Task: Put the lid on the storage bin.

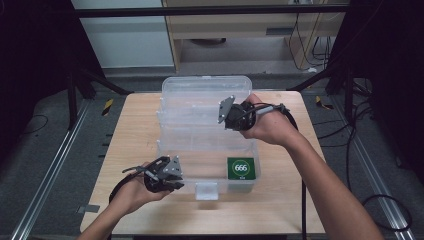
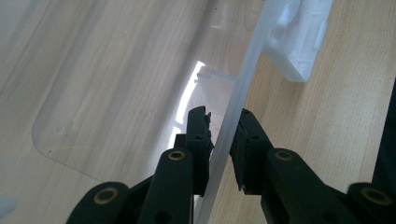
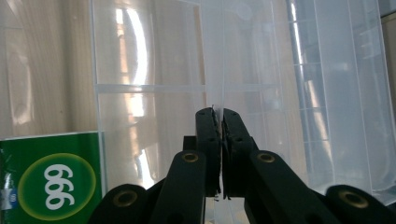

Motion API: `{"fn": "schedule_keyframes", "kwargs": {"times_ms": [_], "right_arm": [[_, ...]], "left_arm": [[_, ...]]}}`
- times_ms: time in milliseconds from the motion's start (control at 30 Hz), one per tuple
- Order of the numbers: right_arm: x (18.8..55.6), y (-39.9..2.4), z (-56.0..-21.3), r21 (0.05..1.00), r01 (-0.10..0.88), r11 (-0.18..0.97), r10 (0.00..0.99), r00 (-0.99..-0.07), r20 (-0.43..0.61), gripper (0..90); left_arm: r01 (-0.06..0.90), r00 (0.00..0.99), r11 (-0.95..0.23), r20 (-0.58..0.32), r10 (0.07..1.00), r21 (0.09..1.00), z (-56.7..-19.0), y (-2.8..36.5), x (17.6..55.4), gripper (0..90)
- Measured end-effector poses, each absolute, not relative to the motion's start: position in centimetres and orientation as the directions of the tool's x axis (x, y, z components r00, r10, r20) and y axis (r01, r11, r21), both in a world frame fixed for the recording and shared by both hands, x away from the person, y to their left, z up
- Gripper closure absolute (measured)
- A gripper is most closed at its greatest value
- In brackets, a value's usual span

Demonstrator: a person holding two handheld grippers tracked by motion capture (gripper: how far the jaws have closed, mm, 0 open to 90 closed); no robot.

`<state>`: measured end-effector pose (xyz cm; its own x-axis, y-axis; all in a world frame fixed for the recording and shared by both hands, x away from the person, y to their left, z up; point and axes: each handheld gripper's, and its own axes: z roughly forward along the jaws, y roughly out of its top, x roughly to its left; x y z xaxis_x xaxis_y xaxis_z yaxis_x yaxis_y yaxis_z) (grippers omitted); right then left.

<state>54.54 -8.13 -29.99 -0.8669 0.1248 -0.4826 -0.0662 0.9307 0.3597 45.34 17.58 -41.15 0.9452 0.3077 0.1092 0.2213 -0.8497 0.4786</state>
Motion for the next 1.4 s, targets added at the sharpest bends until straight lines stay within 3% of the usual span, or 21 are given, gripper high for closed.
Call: {"fn": "schedule_keyframes", "kwargs": {"times_ms": [1400], "right_arm": [[48.0,-9.4,-31.5,0.41,-0.136,0.902,0.117,-0.837,-0.535,85.9]], "left_arm": [[0.212,0.945,-0.856,0.125,0.303,0.472,-41.2,17.5,45.2,76.1]]}}
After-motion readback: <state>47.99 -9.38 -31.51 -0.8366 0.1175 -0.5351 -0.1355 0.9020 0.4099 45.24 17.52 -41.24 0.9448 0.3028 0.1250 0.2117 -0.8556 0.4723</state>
